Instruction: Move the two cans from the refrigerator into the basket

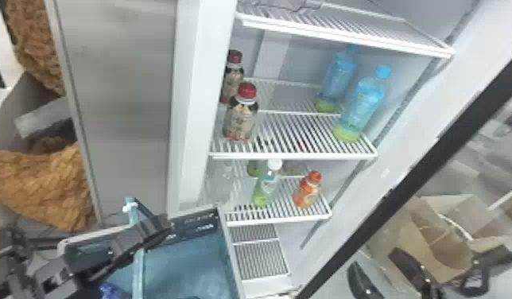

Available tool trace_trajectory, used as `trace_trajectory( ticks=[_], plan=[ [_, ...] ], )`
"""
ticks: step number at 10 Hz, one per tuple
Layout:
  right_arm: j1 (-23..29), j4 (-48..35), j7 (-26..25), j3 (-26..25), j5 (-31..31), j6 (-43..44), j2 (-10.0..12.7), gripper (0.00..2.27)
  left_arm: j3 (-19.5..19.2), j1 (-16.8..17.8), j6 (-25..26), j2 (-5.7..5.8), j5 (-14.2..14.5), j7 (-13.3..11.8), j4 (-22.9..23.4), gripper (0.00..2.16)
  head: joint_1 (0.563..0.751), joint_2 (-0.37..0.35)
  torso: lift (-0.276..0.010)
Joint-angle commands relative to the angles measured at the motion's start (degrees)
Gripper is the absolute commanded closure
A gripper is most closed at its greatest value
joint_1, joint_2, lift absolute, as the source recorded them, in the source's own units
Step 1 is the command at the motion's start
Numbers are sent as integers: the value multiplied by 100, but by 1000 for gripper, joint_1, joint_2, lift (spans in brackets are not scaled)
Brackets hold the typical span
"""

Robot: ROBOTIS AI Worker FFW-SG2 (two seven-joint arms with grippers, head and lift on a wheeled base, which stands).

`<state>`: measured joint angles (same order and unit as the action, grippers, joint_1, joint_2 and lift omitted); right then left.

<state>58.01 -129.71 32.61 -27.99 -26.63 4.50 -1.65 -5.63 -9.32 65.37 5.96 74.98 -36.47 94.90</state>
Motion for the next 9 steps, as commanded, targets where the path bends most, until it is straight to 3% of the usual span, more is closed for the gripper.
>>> trace_trajectory(
  ticks=[1,9],
  plan=[
    [-7,-1,0,0,-11,0,-11,111,-19,-10,16,-7,-2,0,23,1191,695,-350,-31],
    [-21,13,0,11,35,-42,-37,111,-122,-122,86,-33,-71,0,93,1191,695,-350,-31]
  ],
)
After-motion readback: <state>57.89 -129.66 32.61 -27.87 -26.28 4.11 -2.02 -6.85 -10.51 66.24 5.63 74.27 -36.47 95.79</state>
